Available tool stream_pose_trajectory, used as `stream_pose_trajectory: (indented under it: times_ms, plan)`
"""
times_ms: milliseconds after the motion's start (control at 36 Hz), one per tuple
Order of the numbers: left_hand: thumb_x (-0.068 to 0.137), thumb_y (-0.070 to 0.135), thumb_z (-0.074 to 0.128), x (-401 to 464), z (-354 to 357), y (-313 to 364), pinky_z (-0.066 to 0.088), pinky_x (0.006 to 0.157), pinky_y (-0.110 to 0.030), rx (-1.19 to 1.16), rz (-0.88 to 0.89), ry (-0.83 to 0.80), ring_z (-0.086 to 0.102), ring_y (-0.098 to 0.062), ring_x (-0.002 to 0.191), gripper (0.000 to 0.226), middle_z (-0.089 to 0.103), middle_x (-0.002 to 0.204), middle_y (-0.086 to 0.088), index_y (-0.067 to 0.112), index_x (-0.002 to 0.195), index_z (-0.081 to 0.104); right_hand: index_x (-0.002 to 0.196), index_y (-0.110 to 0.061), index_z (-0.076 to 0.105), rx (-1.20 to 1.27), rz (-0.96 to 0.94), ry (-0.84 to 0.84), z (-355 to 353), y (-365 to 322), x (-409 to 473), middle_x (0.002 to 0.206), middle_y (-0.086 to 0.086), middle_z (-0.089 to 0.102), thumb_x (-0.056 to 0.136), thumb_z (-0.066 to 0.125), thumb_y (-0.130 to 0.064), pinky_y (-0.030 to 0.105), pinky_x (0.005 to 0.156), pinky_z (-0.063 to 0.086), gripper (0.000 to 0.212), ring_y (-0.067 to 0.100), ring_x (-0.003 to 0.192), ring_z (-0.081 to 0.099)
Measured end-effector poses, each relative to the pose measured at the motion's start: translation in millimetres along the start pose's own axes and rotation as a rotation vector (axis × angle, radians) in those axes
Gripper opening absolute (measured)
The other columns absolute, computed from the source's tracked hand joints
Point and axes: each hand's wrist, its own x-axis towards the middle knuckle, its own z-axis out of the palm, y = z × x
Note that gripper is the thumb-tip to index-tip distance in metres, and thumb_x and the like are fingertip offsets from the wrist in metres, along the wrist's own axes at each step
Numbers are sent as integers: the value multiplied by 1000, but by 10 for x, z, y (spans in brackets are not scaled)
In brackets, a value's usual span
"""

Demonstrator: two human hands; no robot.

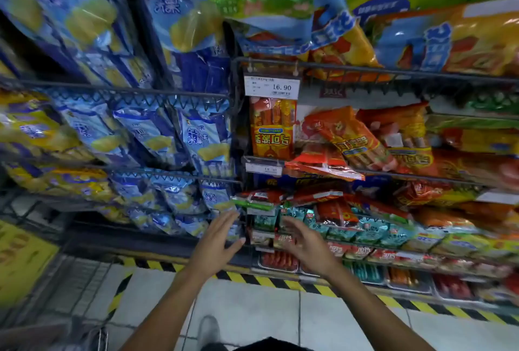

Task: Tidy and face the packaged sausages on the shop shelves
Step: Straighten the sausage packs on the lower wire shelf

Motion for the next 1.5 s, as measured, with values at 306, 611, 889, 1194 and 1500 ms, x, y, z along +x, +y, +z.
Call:
stream_pose_trajectory:
  times_ms: [306, 611, 889, 1194, 1500]
  plan:
    - [101, 34, 62, 557, -173, -523, 25, 119, -27, -115, 53, -79, 23, -14, 154, 74, 26, 166, 5, 23, 162, 22, 159, -20, 32, -185, 139, 229, 251, -15, 712, 162, 1, 35, 93, 75, -22, 18, 114, 31, 79, 17, 147, 35]
    - [103, 23, 61, 750, -41, -336, 29, 124, -36, -296, -4, -104, 29, -16, 152, 66, 30, 165, 4, 27, 160, 27, 151, -28, 47, -267, -72, 267, 335, 26, 1023, 155, -8, 48, 85, 83, -17, 18, 117, 32, 76, 7, 142, 43]
    - [99, 23, 68, 683, -54, -239, 37, 120, -38, -398, 11, -88, 41, -11, 143, 66, 35, 154, 17, 46, 147, 29, 134, -22, 68, -130, -116, 441, 261, -59, 914, 141, -12, 59, 73, 68, 20, 27, 118, 38, 74, 3, 136, 49]
    - [89, 30, 79, 670, -16, -390, 40, 117, -43, -463, -124, -172, 43, -16, 139, 89, 37, 157, 4, 28, 159, 25, 118, 1, 72, 503, -90, 694, 235, -293, 284, 108, 2, 78, 84, 73, 11, 24, 90, 58, 35, 13, 105, 72]
    - [77, 18, 87, 423, 130, -275, 49, 110, -48, -1327, -353, -215, 65, -31, 124, 62, 70, 129, -14, 13, 133, 60, 118, -7, 72, 926, 186, 610, 495, -252, 177, 113, 18, 75, 76, 80, -34, 43, 88, 61, 51, 31, 102, 73]
